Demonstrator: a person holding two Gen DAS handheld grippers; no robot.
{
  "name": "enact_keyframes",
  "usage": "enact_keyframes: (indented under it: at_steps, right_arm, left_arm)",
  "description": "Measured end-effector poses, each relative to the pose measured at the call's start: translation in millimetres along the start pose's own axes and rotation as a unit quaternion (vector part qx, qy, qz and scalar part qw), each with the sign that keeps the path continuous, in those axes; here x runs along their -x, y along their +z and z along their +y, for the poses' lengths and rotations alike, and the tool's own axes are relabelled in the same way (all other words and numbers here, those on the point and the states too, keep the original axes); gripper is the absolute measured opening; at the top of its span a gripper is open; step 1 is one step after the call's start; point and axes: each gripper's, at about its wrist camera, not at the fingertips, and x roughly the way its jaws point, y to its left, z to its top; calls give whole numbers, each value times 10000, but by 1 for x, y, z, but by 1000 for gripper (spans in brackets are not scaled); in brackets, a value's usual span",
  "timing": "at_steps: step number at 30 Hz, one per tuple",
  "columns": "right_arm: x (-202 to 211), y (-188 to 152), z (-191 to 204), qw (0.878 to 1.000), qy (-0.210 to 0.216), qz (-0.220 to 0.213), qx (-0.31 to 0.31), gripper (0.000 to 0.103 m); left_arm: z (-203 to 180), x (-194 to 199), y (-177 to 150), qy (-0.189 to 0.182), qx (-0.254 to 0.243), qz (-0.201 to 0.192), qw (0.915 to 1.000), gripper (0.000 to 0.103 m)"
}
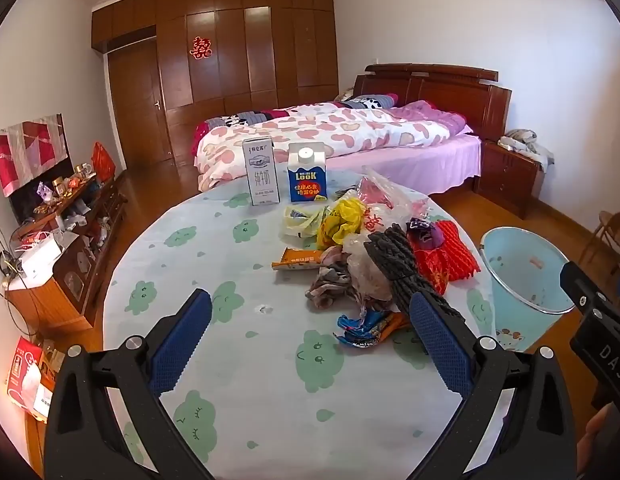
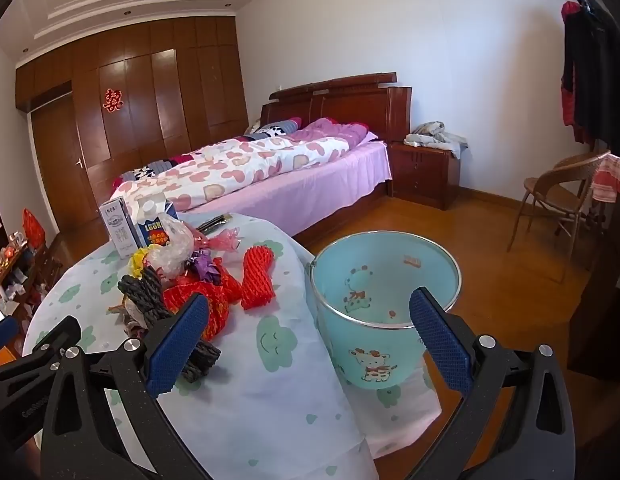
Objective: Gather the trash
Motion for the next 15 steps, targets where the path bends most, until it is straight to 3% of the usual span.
enact_keyframes:
  at_steps: [15]
  right_arm:
    - [-3, -3, -4, 10000, -21, 75, -37, 98]
  left_arm:
    - [6, 11, 2, -16, 67, -16, 10000, 97]
